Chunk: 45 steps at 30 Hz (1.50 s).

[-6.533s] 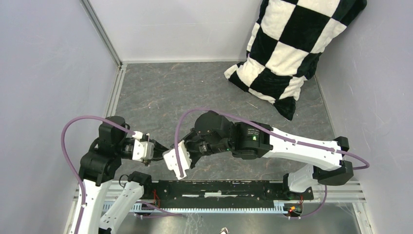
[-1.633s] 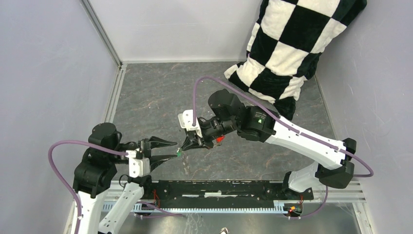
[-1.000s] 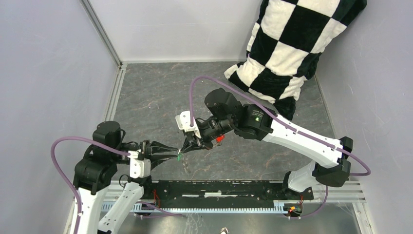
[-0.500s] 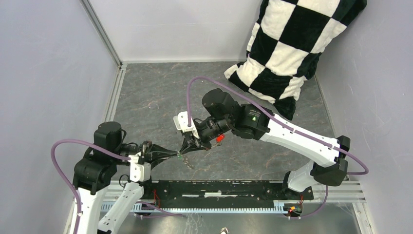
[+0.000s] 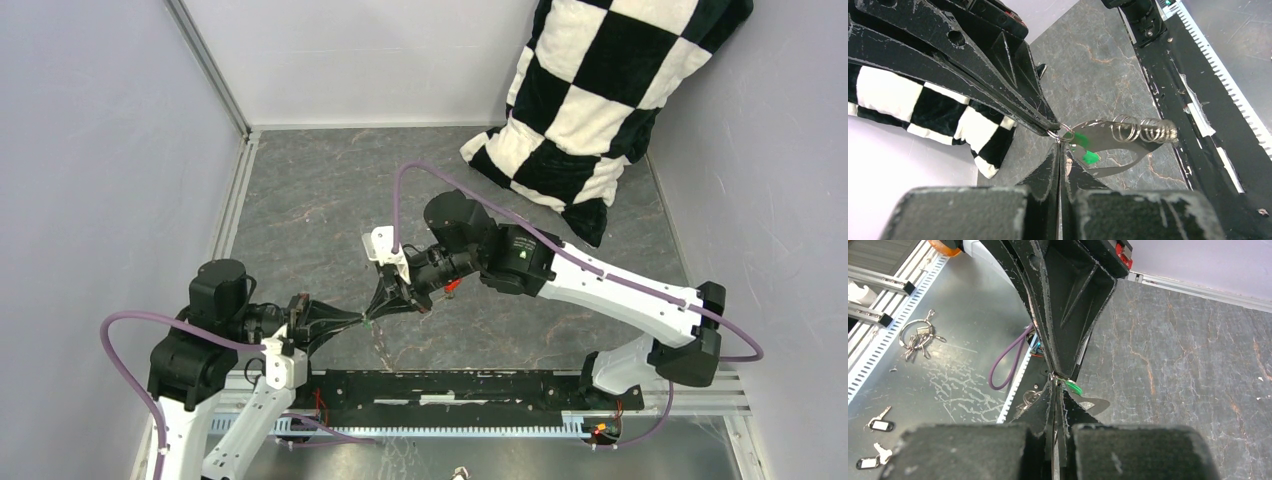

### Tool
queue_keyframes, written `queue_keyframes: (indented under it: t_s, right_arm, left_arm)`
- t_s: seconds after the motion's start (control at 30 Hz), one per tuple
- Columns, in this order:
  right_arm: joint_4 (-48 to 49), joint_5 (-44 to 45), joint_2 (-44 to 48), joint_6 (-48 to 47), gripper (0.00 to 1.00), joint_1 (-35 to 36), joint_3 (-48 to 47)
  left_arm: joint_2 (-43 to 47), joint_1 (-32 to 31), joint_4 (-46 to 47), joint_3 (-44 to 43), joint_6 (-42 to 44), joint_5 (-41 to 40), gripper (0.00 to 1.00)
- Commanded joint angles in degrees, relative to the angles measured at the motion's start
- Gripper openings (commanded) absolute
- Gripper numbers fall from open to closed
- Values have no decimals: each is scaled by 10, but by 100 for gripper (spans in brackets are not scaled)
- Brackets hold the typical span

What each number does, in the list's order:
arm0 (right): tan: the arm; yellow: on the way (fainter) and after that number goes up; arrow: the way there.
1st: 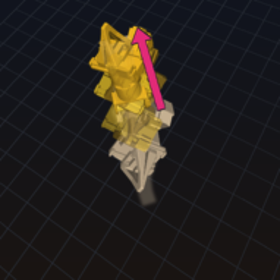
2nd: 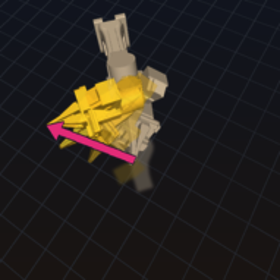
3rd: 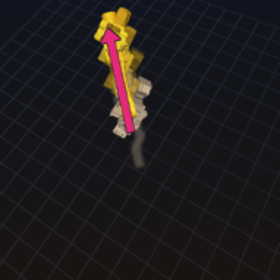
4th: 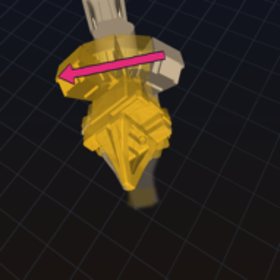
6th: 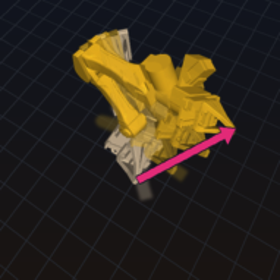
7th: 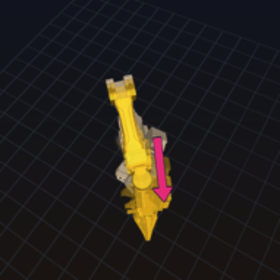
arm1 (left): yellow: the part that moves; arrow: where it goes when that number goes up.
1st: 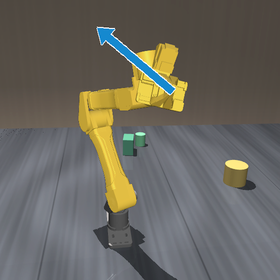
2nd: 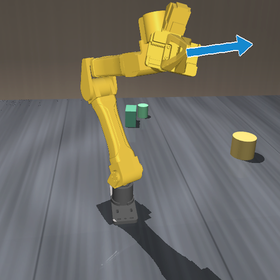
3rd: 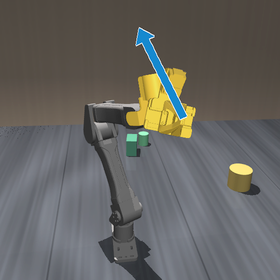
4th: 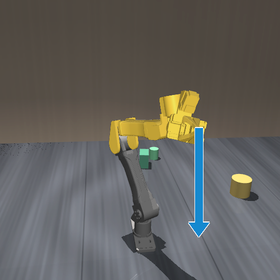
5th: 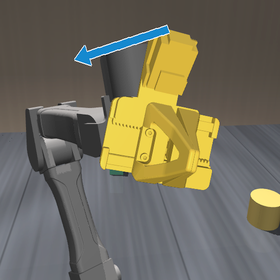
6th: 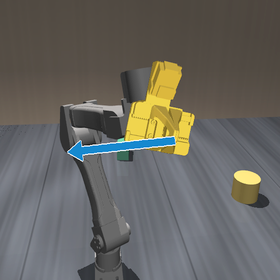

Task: Put the keys on the keyring
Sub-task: Adjust the key on the keyring.

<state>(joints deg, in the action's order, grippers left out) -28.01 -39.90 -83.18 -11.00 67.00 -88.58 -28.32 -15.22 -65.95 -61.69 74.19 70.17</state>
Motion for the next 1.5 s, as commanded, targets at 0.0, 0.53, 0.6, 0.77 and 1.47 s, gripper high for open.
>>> queue_keyframes:
  t_s: [0.0,0.53,0.6,0.77,1.47]
  right_arm:
    - [122,29,40,53,0,-5,28]
    - [467,111,131,252,1,-5,244]
    - [505,121,136,269,0,-5,268]
    - [612,156,145,309,0,-5,327]
    - [658,227,194,244,1,0,408]
  left_arm:
    - [8,-1,-2,5,30,11,2]
    - [26,1,-2,23,62,7,2]
    - [29,2,-2,27,70,7,2]
    - [32,8,-3,28,77,14,11]
    - [-20,13,332,25,-603,-6,45]
